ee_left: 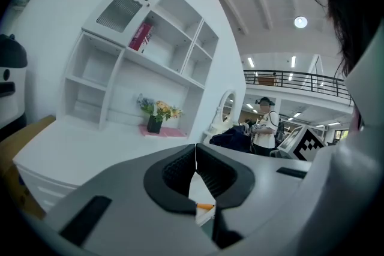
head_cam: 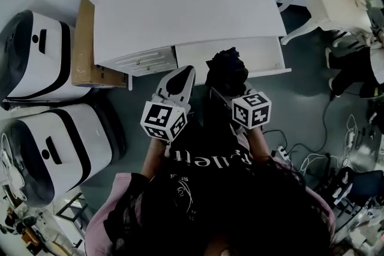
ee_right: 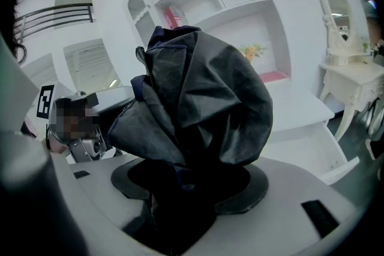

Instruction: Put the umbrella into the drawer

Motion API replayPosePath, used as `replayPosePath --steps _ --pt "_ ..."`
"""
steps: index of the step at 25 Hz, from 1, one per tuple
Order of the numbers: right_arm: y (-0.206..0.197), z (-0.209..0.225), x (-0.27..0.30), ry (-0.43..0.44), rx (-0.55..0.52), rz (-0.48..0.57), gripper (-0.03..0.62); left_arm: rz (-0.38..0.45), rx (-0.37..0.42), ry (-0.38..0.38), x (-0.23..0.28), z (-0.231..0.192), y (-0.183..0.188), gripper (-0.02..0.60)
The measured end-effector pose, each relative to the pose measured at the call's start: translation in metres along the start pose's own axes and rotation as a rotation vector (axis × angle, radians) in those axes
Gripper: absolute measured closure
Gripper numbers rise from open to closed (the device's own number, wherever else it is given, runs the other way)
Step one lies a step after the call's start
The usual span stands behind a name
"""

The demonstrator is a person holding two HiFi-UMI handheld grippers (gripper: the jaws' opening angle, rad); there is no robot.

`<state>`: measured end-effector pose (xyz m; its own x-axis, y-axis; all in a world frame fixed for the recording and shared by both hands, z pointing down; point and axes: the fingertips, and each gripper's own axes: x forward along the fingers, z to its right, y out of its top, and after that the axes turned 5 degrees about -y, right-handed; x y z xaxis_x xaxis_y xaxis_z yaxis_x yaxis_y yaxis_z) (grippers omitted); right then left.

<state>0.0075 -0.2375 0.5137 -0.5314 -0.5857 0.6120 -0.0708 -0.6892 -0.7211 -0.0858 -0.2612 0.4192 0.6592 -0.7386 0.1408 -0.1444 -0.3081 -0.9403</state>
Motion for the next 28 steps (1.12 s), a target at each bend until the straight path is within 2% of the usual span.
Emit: replayPosePath --steps 7,11,18,23,28 --pt "0.037 0.042 0.048 0.081 -0.124 -0.087 0.316 0.02 -0.026 0.12 0.046 -0.03 0.011 0.565" --pt "0.039 0.064 0.074 0.138 -0.223 -0.171 0.316 0.029 -0.043 0.195 0.062 -0.045 0.012 0.565" --pt "0.019 0.085 0.122 0.226 -0.497 -0.332 0.316 0.021 -0.065 0.319 0.065 -0.071 0.007 0.565" --pt "-0.006 0.084 0.149 0.29 -0.605 -0.444 0.316 0.006 -0.071 0.363 0.063 -0.083 0.001 0.565" --pt "-0.039 0.097 0.175 0.304 -0.689 -0.56 0.316 0.004 -0.081 0.403 0.058 -0.089 -0.005 0.566"
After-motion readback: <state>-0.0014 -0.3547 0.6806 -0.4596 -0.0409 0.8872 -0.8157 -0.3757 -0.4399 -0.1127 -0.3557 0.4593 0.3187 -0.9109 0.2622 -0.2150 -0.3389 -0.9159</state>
